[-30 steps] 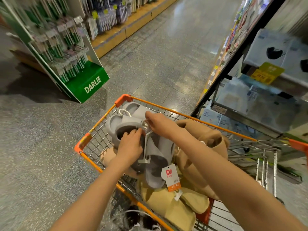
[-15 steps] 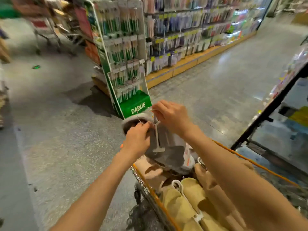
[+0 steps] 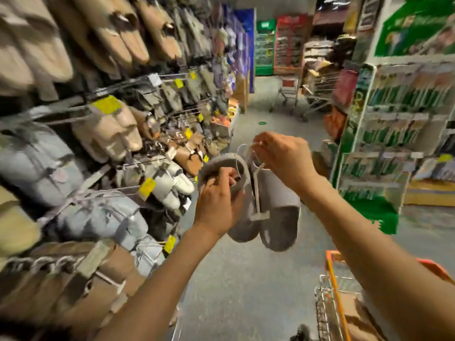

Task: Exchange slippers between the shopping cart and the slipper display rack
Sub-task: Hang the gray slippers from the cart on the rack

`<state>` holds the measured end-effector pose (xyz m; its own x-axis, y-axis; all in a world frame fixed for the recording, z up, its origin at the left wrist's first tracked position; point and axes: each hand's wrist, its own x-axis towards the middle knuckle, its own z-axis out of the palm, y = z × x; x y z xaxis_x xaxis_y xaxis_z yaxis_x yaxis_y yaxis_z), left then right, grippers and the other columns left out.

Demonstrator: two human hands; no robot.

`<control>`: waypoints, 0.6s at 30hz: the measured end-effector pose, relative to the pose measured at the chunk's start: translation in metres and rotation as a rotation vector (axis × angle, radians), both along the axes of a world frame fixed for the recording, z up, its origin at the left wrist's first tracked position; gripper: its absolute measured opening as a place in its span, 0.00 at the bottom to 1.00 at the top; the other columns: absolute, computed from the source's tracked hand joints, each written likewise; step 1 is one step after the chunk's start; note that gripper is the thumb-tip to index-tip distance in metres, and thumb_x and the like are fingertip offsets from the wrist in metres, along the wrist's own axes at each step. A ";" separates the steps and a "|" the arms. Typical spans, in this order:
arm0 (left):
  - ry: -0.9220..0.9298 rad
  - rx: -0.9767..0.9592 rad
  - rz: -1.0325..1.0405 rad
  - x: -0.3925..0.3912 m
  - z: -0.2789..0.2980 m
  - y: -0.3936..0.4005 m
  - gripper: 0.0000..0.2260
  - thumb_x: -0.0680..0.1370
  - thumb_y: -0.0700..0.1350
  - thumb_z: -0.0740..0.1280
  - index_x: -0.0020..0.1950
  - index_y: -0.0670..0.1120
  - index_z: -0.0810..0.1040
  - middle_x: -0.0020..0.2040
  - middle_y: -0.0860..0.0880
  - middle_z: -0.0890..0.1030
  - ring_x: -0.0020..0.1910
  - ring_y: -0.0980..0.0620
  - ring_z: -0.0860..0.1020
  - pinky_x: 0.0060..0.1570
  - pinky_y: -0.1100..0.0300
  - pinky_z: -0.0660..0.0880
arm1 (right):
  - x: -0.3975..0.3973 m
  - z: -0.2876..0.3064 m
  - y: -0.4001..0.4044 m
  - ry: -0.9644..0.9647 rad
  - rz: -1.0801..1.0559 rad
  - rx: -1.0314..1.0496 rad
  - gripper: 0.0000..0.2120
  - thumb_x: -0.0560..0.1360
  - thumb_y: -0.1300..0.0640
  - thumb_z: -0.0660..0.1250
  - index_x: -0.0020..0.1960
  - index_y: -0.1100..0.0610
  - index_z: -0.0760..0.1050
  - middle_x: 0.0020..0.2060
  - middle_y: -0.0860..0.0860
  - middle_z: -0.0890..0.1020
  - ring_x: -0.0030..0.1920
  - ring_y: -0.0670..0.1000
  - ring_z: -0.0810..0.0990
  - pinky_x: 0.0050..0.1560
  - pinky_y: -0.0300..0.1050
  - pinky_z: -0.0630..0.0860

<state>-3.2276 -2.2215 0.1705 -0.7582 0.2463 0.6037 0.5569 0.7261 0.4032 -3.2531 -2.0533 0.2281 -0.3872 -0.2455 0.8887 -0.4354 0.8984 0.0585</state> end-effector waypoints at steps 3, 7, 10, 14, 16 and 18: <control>-0.131 -0.184 0.268 -0.008 0.004 -0.061 0.20 0.77 0.46 0.65 0.68 0.44 0.68 0.55 0.40 0.77 0.57 0.40 0.73 0.56 0.52 0.66 | -0.017 0.008 -0.070 -0.019 0.169 0.048 0.14 0.72 0.52 0.61 0.38 0.60 0.78 0.26 0.54 0.80 0.24 0.57 0.79 0.21 0.40 0.70; -0.119 -0.157 0.435 0.003 0.019 -0.133 0.16 0.77 0.50 0.64 0.62 0.44 0.74 0.53 0.39 0.77 0.56 0.40 0.73 0.55 0.52 0.65 | -0.033 0.016 -0.156 -0.064 0.340 0.074 0.15 0.73 0.51 0.60 0.38 0.61 0.77 0.26 0.54 0.80 0.25 0.57 0.79 0.20 0.41 0.70; -0.164 -0.111 0.580 0.016 0.030 -0.175 0.16 0.78 0.52 0.62 0.62 0.45 0.74 0.57 0.40 0.77 0.60 0.41 0.71 0.60 0.53 0.65 | -0.041 0.020 -0.212 -0.083 0.445 0.051 0.15 0.73 0.50 0.60 0.40 0.61 0.77 0.27 0.55 0.81 0.26 0.57 0.80 0.22 0.41 0.70; -0.196 0.005 0.724 0.038 0.034 -0.218 0.18 0.78 0.52 0.63 0.64 0.46 0.72 0.61 0.40 0.75 0.63 0.41 0.69 0.63 0.53 0.66 | -0.033 0.025 -0.273 -0.233 0.632 -0.009 0.11 0.73 0.53 0.65 0.45 0.62 0.77 0.33 0.58 0.83 0.31 0.60 0.81 0.29 0.44 0.72; -0.251 0.012 0.810 0.051 0.035 -0.233 0.18 0.78 0.53 0.62 0.63 0.45 0.71 0.61 0.40 0.74 0.62 0.41 0.70 0.61 0.52 0.67 | -0.027 0.029 -0.298 -0.424 0.741 -0.034 0.09 0.75 0.54 0.66 0.45 0.61 0.76 0.35 0.58 0.82 0.33 0.59 0.80 0.33 0.49 0.75; -0.296 0.007 0.910 0.065 0.035 -0.246 0.16 0.78 0.53 0.61 0.62 0.45 0.71 0.59 0.41 0.74 0.60 0.41 0.72 0.57 0.52 0.69 | -0.021 0.034 -0.319 -0.653 0.881 -0.090 0.05 0.75 0.56 0.67 0.42 0.56 0.74 0.32 0.53 0.78 0.28 0.49 0.78 0.30 0.45 0.74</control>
